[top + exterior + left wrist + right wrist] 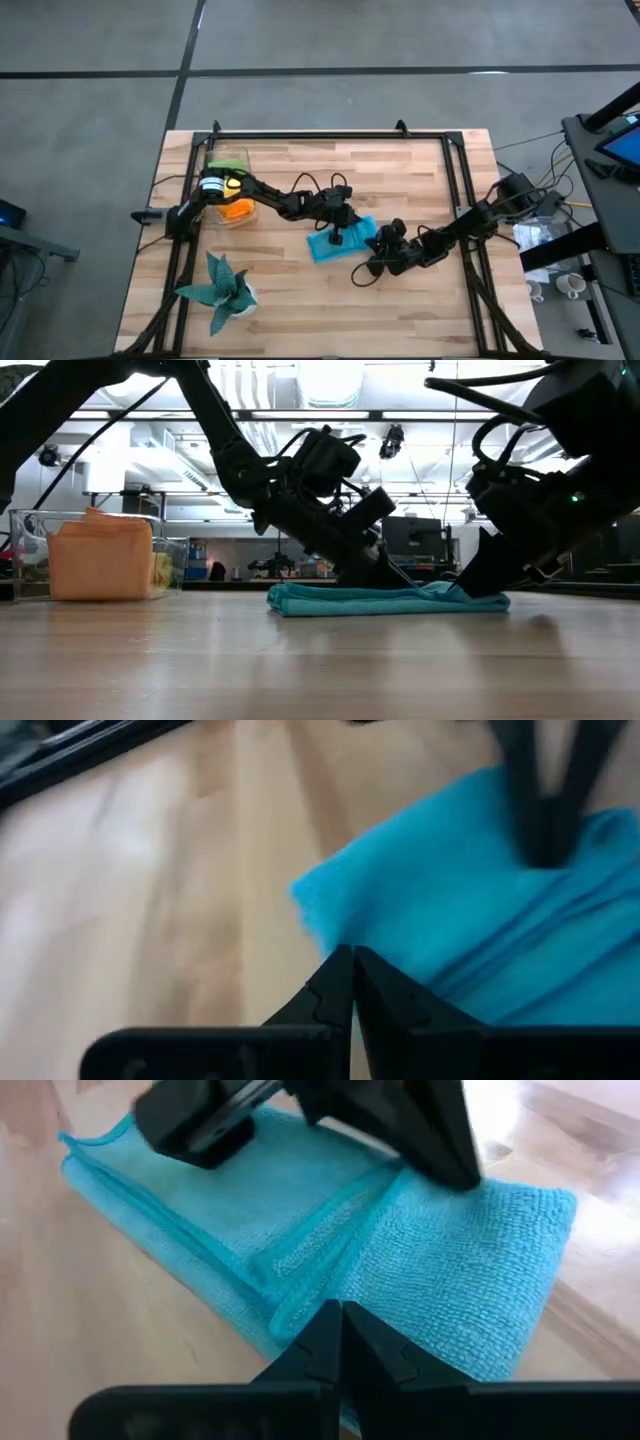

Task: Roll microfiber towels into tight, uniform cylinder then place into a basket
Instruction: Roll the blue microfiber towel

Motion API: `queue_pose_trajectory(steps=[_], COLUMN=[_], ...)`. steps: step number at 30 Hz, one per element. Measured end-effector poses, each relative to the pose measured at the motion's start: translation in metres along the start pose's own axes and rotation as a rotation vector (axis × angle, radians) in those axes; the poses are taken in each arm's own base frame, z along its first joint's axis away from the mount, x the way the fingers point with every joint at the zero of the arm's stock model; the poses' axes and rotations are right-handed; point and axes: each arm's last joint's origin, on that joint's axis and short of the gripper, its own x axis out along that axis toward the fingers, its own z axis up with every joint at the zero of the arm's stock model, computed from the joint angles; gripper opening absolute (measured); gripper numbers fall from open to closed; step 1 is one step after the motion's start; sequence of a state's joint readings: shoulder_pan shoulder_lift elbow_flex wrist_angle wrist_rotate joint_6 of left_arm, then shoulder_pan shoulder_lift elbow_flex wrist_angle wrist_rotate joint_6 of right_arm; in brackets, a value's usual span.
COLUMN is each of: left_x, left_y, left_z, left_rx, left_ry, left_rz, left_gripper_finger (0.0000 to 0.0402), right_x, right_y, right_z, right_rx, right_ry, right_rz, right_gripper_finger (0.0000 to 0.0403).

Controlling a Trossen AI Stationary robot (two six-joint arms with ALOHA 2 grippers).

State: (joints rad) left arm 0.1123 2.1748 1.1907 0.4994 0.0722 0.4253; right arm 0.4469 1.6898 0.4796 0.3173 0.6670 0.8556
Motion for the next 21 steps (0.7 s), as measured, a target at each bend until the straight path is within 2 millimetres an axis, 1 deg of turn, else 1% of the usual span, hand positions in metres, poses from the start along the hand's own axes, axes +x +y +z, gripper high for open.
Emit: queue_pose_trajectory(steps=[3, 5, 7, 10, 12, 16, 17, 21], left_x=[-0.004, -0.011, -0.018, -0.024, -0.023, -0.022, -0.021, -0.017], left_y=[0.005, 0.01, 0.015, 0.016, 0.011, 0.0, -0.003, -0.006], left_z=[0.002, 0.009, 0.02, 0.029, 0.032, 0.034, 0.034, 0.029], left_rx=[0.008, 0.009, 0.007, 0.001, 0.001, 0.007, 0.008, -0.001], left_ry=[0.05, 0.064, 0.028, -0.028, -0.069, -0.182, -0.191, -0.173], left_rz=[0.121, 0.174, 0.204, 0.208, 0.15, -0.102, -0.136, -0.15], left_gripper_finger=[0.0, 0.0, 0.0, 0.0, 0.0, 0.0, 0.0, 0.0], right_x=[0.0, 0.0, 0.0, 0.0, 0.0, 0.0, 0.0, 0.0], right_y=[0.0, 0.0, 0.0, 0.0, 0.0, 0.0, 0.0, 0.0], right_z=[0.0, 0.0, 0.0, 0.0, 0.0, 0.0, 0.0, 0.0], right_rx=[-0.01, -0.025, -0.028, -0.03, -0.03, -0.03, -0.029, -0.028], right_ry=[0.002, 0.004, 0.004, 0.006, 0.007, 0.008, 0.008, 0.007], right_rz=[0.0, 0.002, 0.002, 0.004, 0.005, 0.006, 0.007, 0.007], right_gripper_finger=[0.0009, 0.0009, 0.0009, 0.0009, 0.0009, 0.0009, 0.0009, 0.0009])
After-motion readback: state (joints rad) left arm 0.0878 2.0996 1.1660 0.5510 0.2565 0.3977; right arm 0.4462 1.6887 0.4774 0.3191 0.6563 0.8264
